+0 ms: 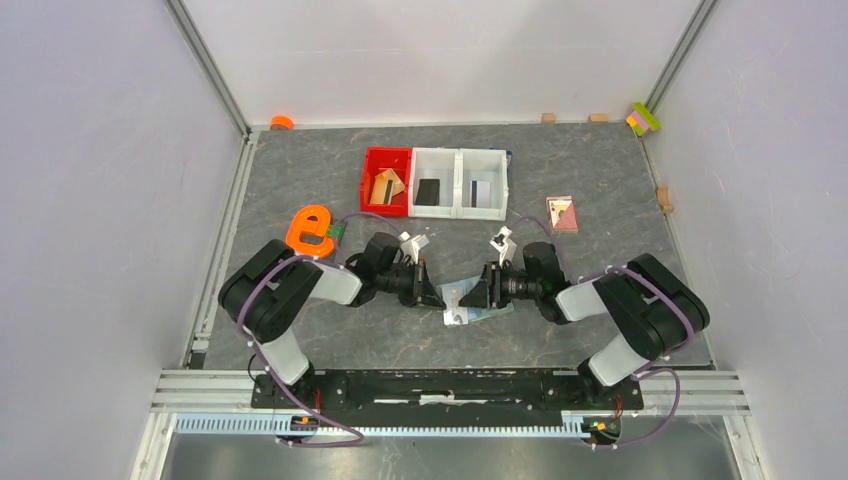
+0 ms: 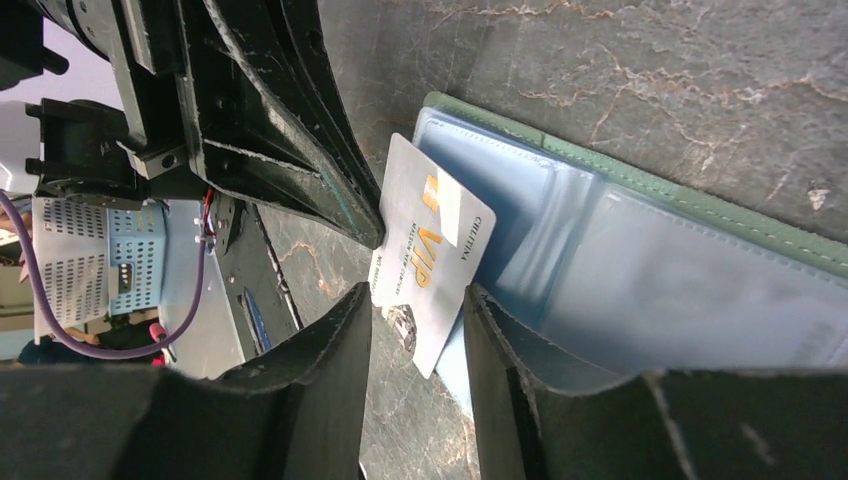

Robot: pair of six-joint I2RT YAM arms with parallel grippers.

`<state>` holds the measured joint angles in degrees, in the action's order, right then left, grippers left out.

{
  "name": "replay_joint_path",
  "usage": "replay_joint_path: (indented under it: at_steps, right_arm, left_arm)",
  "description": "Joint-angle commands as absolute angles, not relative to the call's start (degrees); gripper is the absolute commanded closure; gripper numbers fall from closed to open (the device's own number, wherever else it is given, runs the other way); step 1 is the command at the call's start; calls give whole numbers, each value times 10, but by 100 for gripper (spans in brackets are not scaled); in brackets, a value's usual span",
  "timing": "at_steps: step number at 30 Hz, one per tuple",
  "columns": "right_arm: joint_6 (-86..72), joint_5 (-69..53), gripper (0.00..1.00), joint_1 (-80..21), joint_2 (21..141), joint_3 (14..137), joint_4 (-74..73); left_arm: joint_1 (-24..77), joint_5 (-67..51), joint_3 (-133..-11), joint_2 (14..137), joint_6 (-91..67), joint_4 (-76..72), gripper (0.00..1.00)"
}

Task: Take the credit cards out of the card holder
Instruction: Remove the credit card from the card holder.

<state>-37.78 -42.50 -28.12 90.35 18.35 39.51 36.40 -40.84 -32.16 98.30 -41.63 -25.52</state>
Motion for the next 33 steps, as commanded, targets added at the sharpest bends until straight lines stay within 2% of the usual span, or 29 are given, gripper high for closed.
replay_joint_path:
  at_steps: [1,3,8,18,23,25,31,33]
  right_arm:
    - [-409,-442,60,-285,920,183,464]
    - [-426,-445,73,-285,924,180,486]
    - [-452,-450,82,-287,930,181,517]
    - [-429,-438,77,-314,936,205,464]
    - [-407,-419,97,-316,921,227,409]
    - [-375,-397,99,-315,903,251,345]
    - [-307,-327,100,-307,868,351,171]
    - [-300,-316,100,-295,871,384,140]
  left_arm:
    - [369,-396,-321,999,-392,-282,98]
    - [369,-395,-320,998,-392,-282,98]
    - [373,-397,-323,998,-395,-284,98]
    - [379,-388,-322,1004,-417,-319,98]
    - [380,-377,-315,990,-417,-318,98]
    - [379,-365,-306,968,-410,-310,95]
    - [379,-311,-299,870,-367,-210,75]
    - [379,-297,-303,855,-359,-172,73]
